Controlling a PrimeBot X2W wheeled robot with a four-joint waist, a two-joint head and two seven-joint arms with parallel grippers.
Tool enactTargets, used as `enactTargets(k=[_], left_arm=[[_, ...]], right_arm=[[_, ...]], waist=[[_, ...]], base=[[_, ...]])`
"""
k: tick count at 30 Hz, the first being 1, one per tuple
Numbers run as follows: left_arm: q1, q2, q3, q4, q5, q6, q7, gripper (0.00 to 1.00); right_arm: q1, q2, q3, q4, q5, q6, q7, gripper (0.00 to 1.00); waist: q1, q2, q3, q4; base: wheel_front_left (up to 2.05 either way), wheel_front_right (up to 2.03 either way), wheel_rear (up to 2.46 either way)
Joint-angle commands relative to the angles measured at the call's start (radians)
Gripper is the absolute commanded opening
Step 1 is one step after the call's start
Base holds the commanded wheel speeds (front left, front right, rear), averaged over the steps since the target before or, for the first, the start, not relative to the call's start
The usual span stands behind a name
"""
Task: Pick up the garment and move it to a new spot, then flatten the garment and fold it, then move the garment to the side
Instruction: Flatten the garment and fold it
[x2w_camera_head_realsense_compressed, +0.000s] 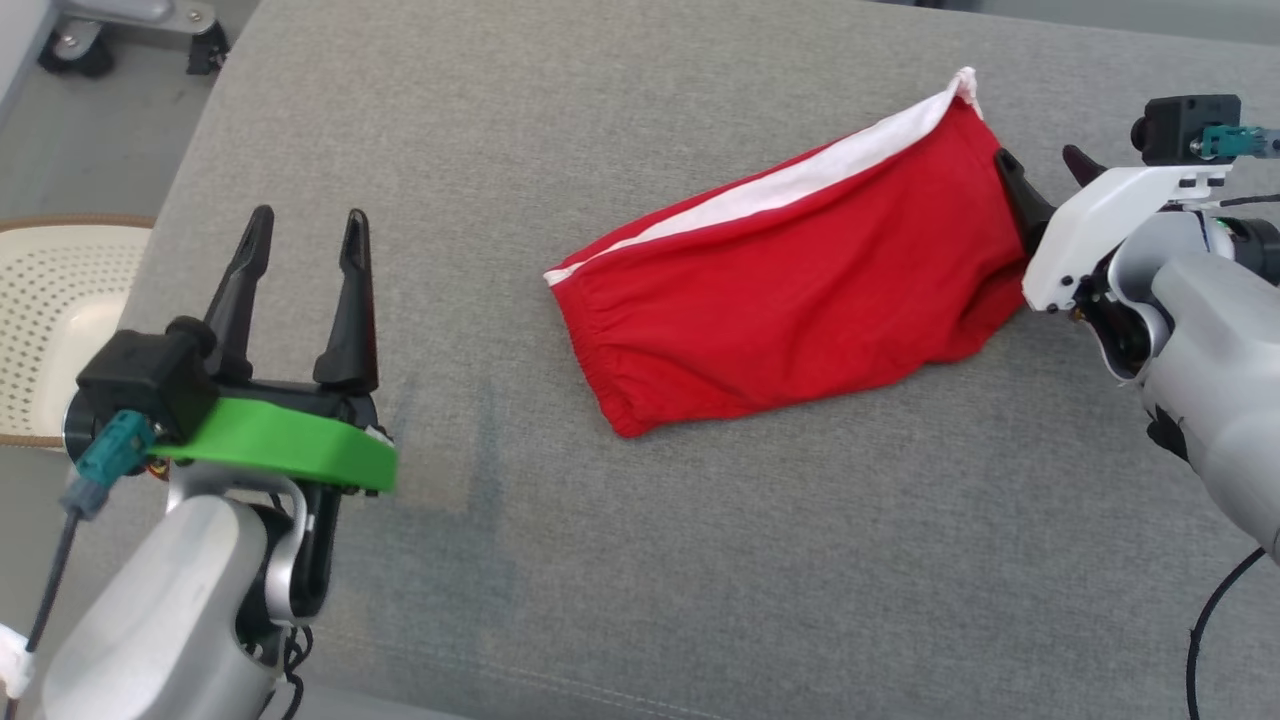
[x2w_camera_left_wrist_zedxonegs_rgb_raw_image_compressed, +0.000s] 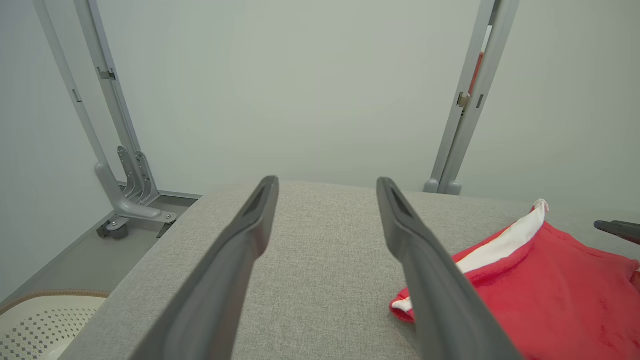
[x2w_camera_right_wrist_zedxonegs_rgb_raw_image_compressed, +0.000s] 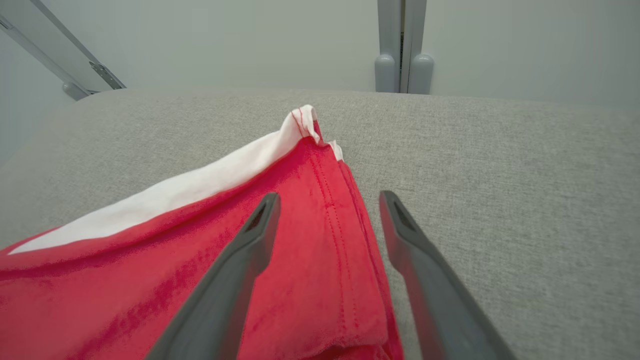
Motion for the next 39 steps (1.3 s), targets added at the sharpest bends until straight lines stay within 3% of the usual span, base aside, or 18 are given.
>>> enactTargets(k=[1, 6, 9, 15, 20, 21, 22, 23, 24, 32, 39], left_arm=[[0.029, -0.029, 0.009, -0.024, 0.029, -0.003, -0.002, 1.00], [0.100, -0.095, 0.039, -0.050, 0.063, -0.026, -0.002, 1.00], [0.129, -0.132, 0.056, -0.044, 0.073, -0.047, -0.002, 1.00], [0.161, -0.191, 0.095, -0.013, 0.101, -0.086, -0.002, 1.00], [0.175, -0.230, 0.119, 0.018, 0.136, -0.117, -0.002, 1.00], [0.176, -0.239, 0.124, 0.026, 0.145, -0.125, -0.002, 1.00], [0.178, -0.244, 0.128, 0.032, 0.150, -0.130, -0.002, 1.00], [0.180, -0.249, 0.134, 0.039, 0.158, -0.136, -0.002, 1.00], [0.182, -0.253, 0.139, 0.045, 0.164, -0.142, -0.002, 1.00], [0.196, -0.289, 0.183, 0.090, 0.205, -0.184, -0.002, 1.00], [0.216, -0.301, 0.211, 0.120, 0.231, -0.201, -0.002, 1.00]], right_arm=[[-0.017, -0.004, 0.002, 0.031, 0.005, -0.001, 0.022, 1.00], [-0.030, -0.010, 0.003, 0.101, 0.019, -0.001, 0.119, 1.00], [-0.030, -0.019, 0.007, 0.122, 0.029, -0.001, 0.229, 1.00], [-0.005, -0.032, 0.038, 0.138, 0.023, -0.001, 0.468, 1.00], [0.022, -0.043, 0.026, 0.141, 0.035, -0.002, 0.555, 1.00], [0.025, -0.042, 0.023, 0.141, 0.035, -0.002, 0.555, 0.80], [0.028, -0.039, 0.018, 0.142, 0.037, -0.002, 0.554, 0.43], [0.029, -0.038, 0.012, 0.142, 0.039, -0.002, 0.540, 0.12], [0.027, -0.040, 0.009, 0.142, 0.035, -0.002, 0.527, 0.00], [0.008, -0.069, -0.028, 0.140, -0.004, -0.002, 0.379, 0.00], [0.040, -0.032, -0.086, 0.136, 0.007, -0.001, 0.280, 0.00]], waist=[[0.0001, 0.0000, 0.013, 0.056], [0.0001, 0.0000, 0.019, 0.099], [0.0001, 0.0000, 0.022, 0.116], [0.0001, 0.0000, 0.028, 0.124], [0.0001, 0.0000, 0.023, 0.116], [0.0001, 0.0000, 0.022, 0.114], [0.0001, 0.0000, 0.021, 0.112], [0.0001, 0.0000, 0.020, 0.110], [0.0001, 0.0000, 0.020, 0.108], [0.0001, 0.0000, 0.004, 0.092], [0.0001, 0.0000, -0.048, 0.046]], base=[[0.00, 0.00, 0.00], [0.00, 0.00, 0.00], [0.00, 0.00, 0.00], [0.00, 0.00, 0.00], [0.00, 0.00, 0.00], [0.00, 0.00, 0.00], [0.00, 0.00, 0.00], [0.00, 0.00, 0.00], [0.00, 0.00, 0.00], [0.00, 0.00, 0.00], [0.00, 0.00, 0.00]])
